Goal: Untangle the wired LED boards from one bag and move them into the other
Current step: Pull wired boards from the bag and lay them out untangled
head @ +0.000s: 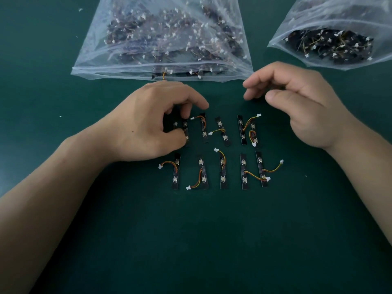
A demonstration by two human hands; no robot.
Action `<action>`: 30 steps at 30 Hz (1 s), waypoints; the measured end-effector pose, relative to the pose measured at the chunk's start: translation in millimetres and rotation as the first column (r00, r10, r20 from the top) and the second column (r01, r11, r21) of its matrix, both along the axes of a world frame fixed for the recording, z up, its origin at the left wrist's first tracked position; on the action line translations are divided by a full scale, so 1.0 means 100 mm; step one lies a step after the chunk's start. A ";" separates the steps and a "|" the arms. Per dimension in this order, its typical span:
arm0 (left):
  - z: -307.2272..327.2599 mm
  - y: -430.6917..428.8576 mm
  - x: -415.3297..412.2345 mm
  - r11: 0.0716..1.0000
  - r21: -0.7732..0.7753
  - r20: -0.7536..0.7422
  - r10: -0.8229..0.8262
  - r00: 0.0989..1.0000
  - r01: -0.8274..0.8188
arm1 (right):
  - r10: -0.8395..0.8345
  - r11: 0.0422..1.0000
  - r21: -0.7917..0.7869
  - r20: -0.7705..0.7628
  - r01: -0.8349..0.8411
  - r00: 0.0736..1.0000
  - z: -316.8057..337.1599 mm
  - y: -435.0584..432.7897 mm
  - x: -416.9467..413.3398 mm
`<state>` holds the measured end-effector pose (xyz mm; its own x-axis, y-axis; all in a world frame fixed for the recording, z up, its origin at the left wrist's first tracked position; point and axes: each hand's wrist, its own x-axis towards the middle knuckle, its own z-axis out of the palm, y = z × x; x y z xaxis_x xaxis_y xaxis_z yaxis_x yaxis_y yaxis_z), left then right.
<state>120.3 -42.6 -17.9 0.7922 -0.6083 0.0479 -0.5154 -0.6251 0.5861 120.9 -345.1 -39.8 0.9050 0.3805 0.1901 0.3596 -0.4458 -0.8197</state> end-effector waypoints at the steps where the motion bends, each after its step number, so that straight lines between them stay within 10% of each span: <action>1: -0.01 0.00 0.00 1.000 -0.010 0.001 0.003 1.000 -0.003 | 0.001 1.000 -0.001 0.000 -0.001 1.000 0.00 0.00 0.00; 30: -0.03 0.00 -0.02 0.991 -0.133 0.024 0.011 1.000 -0.008 | 0.002 1.000 -0.015 0.001 -0.002 1.000 0.01 0.02 0.00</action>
